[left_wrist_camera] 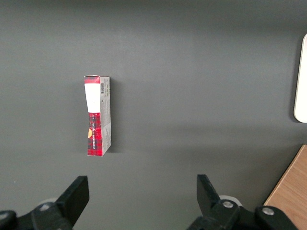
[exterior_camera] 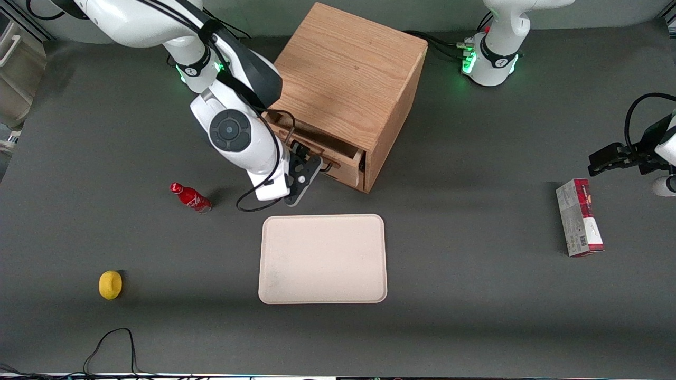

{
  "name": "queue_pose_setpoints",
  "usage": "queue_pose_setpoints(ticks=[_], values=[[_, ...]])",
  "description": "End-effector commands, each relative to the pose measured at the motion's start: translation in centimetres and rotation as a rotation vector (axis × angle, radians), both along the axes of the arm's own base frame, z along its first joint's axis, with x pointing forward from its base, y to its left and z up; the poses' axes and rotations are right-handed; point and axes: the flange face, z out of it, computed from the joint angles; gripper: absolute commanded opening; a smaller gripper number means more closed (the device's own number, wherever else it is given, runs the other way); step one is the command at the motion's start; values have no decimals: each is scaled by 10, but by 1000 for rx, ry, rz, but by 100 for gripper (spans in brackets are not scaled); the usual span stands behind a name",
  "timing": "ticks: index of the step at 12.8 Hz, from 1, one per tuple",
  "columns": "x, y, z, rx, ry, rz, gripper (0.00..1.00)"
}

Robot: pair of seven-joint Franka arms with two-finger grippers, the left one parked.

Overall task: Open upper drawer
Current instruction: 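Pull the upper drawer outward from the cabinet with the right gripper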

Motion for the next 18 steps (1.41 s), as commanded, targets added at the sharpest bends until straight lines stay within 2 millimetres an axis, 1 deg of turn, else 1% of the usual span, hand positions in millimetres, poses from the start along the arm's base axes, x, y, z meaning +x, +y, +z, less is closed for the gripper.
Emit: queue_pose_setpoints(ticks=[1, 2, 3, 4, 6, 8, 9, 10, 11, 13, 14, 15, 18], values=[[41, -10, -3, 41, -22, -25, 100], [58, -25, -7, 31, -34, -53, 100], [69, -34, -9, 29, -38, -72, 100], [72, -36, -7, 32, -43, -76, 100], [81, -50, -11, -7, -61, -84, 100], [84, -59, -6, -24, -47, -56, 100], [88, -64, 2, -24, -48, -36, 100], [93, -74, 7, -29, -50, -22, 100], [101, -87, 8, -39, -52, -21, 100], [109, -103, 7, -46, -63, 4, 100], [113, -108, 9, -47, -71, -1, 100], [115, -112, 6, -50, -68, -7, 100], [118, -114, 11, -46, -75, -15, 100]])
